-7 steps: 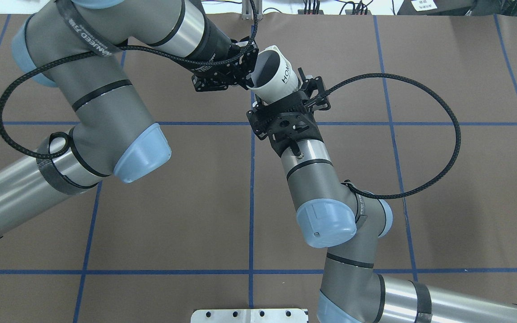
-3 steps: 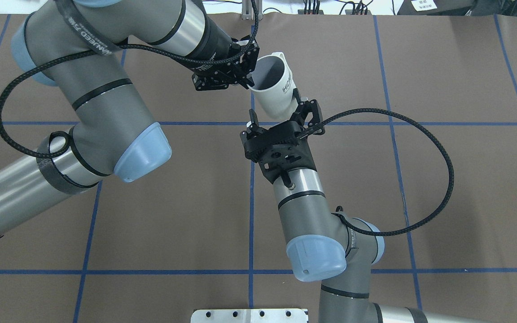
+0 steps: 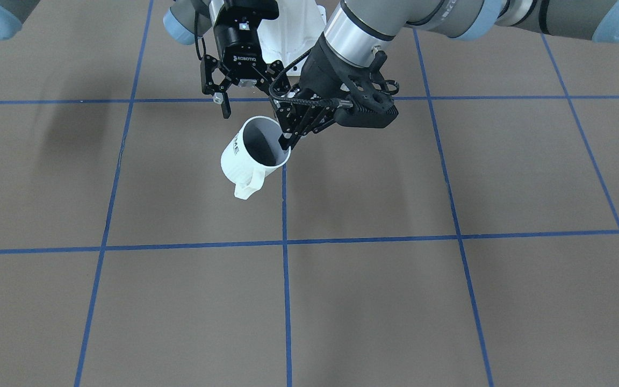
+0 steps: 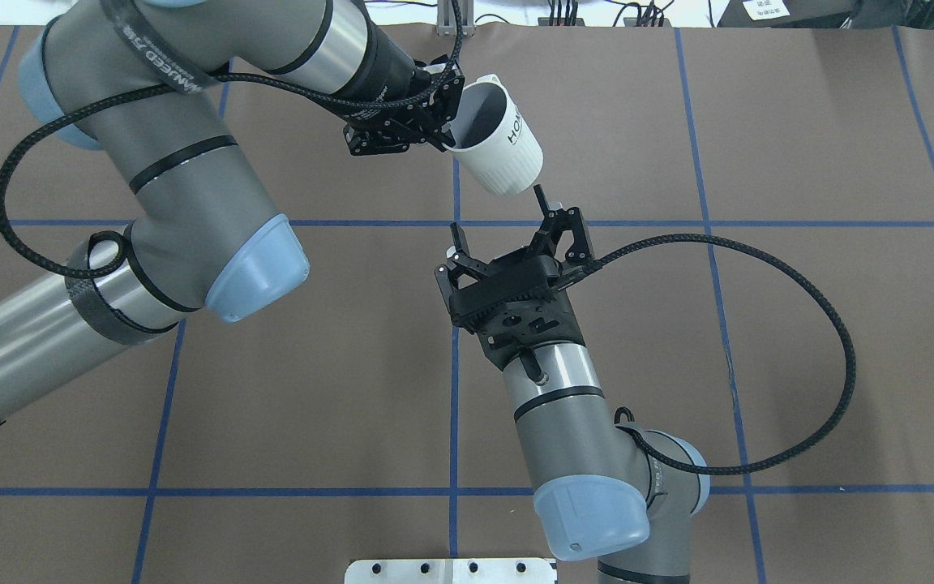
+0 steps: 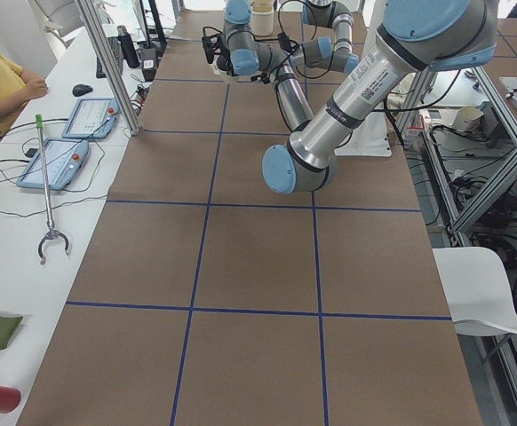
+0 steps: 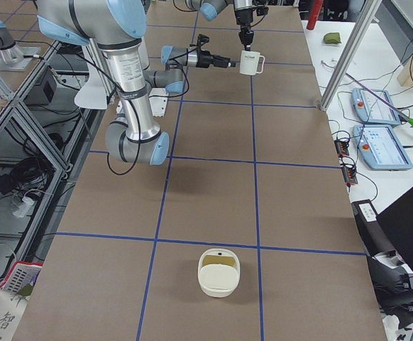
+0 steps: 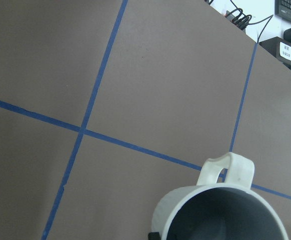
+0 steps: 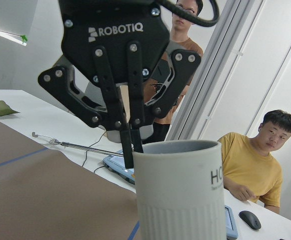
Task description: Left arm hands cup to right arm to dump lemon
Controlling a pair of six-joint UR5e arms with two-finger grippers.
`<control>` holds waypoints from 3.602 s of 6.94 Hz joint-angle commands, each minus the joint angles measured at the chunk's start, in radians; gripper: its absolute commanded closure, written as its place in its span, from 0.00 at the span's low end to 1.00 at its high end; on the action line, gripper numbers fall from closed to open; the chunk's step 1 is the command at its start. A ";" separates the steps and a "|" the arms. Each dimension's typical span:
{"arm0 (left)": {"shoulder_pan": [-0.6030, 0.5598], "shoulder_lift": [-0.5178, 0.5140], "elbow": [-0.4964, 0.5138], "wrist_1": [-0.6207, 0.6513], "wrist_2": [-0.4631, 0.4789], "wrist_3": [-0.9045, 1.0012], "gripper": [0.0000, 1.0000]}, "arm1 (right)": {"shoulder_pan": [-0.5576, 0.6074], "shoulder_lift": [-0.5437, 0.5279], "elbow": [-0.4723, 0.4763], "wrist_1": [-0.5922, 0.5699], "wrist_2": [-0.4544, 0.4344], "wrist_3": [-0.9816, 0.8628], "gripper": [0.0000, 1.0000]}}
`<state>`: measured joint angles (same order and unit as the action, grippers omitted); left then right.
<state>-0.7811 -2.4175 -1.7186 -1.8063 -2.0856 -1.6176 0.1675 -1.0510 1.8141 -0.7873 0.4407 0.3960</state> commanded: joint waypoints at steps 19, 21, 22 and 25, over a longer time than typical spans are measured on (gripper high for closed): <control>-0.328 0.750 -0.095 -0.011 -0.094 1.113 1.00 | 1.030 -0.073 -0.036 -0.773 1.690 0.031 0.00; -0.326 0.823 -0.053 -0.159 -0.096 1.110 1.00 | 1.139 -0.099 -0.093 -0.771 1.815 -0.136 0.00; -0.325 0.833 -0.017 -0.213 -0.096 1.111 1.00 | 1.174 -0.104 -0.138 -0.770 1.858 -0.214 0.00; -0.320 0.830 0.108 -0.373 -0.103 1.110 0.88 | 1.218 -0.156 -0.151 -0.771 1.866 -0.296 0.00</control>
<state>-1.1030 -1.5872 -1.6470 -2.1289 -2.1830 -0.5073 1.3691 -1.1928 1.6690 -1.5574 2.3034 0.1224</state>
